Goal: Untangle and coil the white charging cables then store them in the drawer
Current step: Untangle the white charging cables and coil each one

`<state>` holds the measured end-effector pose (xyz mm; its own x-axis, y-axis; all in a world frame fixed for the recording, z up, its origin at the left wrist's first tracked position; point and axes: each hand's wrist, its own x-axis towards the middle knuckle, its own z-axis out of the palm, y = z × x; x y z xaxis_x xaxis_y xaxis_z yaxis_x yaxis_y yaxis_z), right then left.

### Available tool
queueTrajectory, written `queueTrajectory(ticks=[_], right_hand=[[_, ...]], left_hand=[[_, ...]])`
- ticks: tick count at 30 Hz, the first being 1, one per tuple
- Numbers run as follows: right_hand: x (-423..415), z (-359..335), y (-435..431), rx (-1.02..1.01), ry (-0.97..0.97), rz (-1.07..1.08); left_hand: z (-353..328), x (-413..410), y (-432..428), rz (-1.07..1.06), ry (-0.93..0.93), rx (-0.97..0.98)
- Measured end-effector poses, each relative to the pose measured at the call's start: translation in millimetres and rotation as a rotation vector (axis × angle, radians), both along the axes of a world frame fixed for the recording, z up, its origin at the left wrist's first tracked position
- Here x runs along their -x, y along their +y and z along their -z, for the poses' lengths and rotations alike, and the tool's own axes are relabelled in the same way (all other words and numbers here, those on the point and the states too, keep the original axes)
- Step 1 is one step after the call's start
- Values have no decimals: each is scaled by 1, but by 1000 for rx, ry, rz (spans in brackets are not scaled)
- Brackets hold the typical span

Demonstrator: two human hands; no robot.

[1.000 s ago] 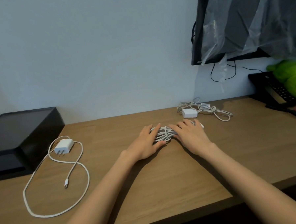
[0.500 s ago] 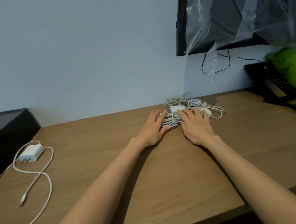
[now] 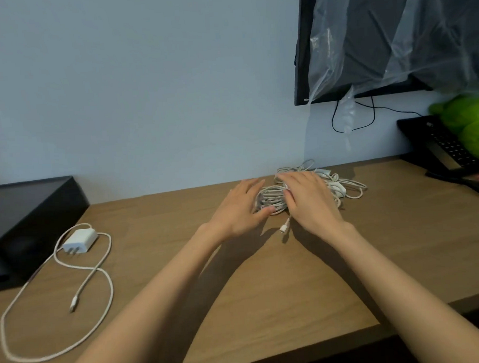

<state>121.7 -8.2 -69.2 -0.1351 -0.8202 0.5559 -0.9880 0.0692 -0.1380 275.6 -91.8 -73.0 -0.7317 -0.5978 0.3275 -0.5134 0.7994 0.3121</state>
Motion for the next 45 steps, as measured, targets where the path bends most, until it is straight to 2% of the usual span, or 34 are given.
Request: queueTrajectory(ticks=[5, 16, 24, 28, 31, 35, 38, 45], right_hand=[[-53, -6, 17, 26, -166, -124], [-162, 3, 9, 12, -265, -267], [-246, 16, -12, -169, -273, -466], [-287, 22, -29, -378, -336, -587], [-307, 31, -43, -482, -250, -632], [-312, 41, -55, -430, -99, -610], [-305, 41, -58, -358, -128, -596], [-263, 35, -54, -357, -100, -490]], left_hand=[[-19, -61, 12, -100, 69, 36], [-13, -221, 44, -417, 164, 75], [13, -299, 55, -663, 213, -45], [28, -315, 49, -668, 106, -109], [38, -321, 41, -655, 69, -134], [43, -323, 31, -655, 112, -141], [43, -321, 26, -649, 152, -164], [35, -300, 17, -655, 283, -212]])
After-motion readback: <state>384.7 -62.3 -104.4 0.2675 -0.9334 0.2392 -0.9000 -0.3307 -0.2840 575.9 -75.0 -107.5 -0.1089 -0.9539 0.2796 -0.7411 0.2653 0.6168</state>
